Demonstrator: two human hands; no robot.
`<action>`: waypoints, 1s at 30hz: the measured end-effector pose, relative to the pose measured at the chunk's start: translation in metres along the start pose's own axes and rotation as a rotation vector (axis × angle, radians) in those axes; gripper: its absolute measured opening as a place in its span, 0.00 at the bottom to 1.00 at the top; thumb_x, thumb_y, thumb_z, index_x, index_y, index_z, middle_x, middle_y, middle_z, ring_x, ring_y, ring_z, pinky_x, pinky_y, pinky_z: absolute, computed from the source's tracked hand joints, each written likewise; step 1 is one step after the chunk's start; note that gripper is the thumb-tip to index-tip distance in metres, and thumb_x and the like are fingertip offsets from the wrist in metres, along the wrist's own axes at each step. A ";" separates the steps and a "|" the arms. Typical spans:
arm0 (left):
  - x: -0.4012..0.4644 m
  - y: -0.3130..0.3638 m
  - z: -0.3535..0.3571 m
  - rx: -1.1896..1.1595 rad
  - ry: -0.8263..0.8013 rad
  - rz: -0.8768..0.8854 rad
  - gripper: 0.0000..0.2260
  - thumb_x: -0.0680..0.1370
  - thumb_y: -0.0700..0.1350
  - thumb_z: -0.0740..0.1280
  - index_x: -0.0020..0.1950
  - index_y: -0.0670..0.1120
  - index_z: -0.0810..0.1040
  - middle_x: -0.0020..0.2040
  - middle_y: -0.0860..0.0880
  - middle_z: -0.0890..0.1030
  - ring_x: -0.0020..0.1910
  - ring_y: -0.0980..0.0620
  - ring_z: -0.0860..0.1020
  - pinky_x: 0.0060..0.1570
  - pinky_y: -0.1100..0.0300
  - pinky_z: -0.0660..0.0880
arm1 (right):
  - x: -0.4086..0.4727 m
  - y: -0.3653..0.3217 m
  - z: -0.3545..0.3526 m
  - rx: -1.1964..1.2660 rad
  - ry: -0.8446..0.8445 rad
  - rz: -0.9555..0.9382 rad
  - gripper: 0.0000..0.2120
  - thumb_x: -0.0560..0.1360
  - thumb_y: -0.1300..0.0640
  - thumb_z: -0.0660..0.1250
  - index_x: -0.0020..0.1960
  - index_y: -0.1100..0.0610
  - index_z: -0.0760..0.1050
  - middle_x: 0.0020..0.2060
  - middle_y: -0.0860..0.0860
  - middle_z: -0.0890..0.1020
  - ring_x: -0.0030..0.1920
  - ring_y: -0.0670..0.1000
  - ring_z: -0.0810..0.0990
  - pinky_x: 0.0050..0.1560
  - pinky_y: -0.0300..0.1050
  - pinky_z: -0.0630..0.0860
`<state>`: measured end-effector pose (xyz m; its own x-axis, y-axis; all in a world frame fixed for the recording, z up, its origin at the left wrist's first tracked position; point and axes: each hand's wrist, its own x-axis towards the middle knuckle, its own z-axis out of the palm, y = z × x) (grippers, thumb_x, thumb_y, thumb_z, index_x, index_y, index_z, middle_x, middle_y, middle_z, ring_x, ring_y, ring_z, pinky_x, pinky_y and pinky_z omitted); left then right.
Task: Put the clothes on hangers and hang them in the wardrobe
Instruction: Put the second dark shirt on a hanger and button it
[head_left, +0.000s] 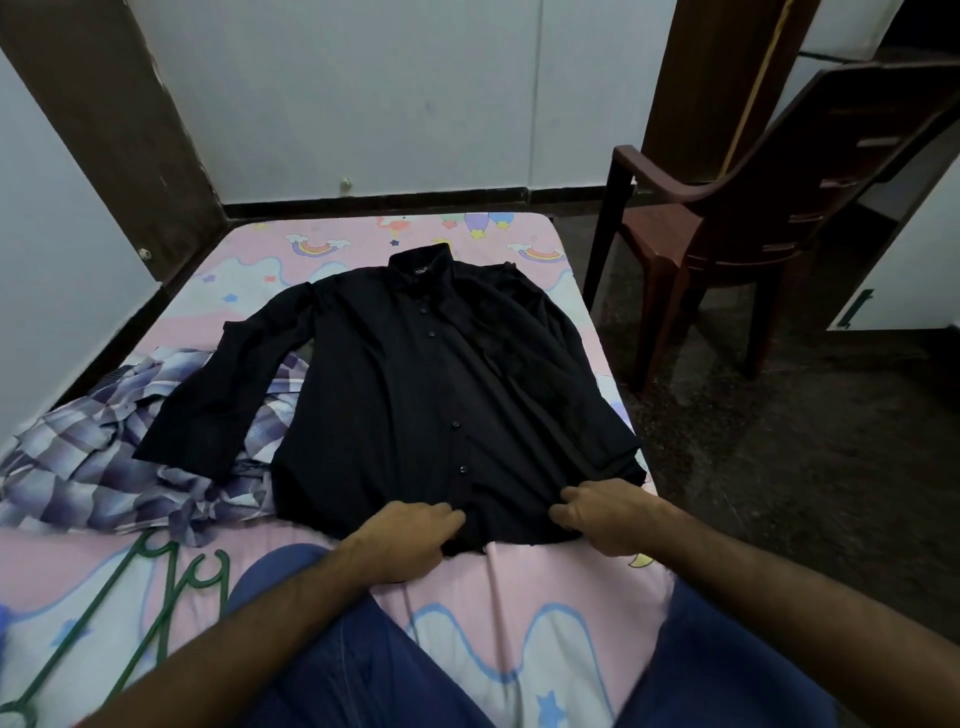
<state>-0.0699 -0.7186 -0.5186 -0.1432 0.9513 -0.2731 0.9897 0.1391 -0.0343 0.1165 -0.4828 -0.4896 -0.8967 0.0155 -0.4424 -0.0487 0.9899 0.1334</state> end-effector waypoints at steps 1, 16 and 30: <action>-0.001 0.002 0.000 -0.043 0.041 -0.028 0.09 0.78 0.44 0.58 0.57 0.47 0.70 0.53 0.48 0.76 0.49 0.45 0.78 0.42 0.49 0.73 | 0.000 -0.001 0.002 0.002 0.008 0.006 0.18 0.77 0.66 0.61 0.65 0.57 0.70 0.56 0.57 0.76 0.56 0.61 0.78 0.42 0.51 0.71; 0.049 -0.038 -0.003 -0.585 0.281 -0.193 0.10 0.79 0.45 0.66 0.60 0.49 0.75 0.54 0.54 0.72 0.52 0.57 0.74 0.58 0.58 0.73 | 0.045 0.051 -0.018 0.311 0.415 0.470 0.20 0.76 0.47 0.68 0.65 0.53 0.72 0.58 0.52 0.74 0.59 0.58 0.74 0.58 0.55 0.74; 0.071 -0.035 0.023 -0.836 0.368 -0.407 0.06 0.77 0.45 0.72 0.46 0.54 0.76 0.43 0.56 0.78 0.42 0.60 0.77 0.43 0.66 0.72 | 0.056 0.092 -0.006 0.795 0.518 0.623 0.11 0.78 0.55 0.67 0.57 0.45 0.84 0.58 0.47 0.84 0.58 0.53 0.82 0.60 0.51 0.78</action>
<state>-0.1144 -0.6620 -0.5591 -0.6032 0.7944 -0.0710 0.5633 0.4873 0.6672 0.0596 -0.3917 -0.4970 -0.7500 0.6594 -0.0517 0.5974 0.6419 -0.4807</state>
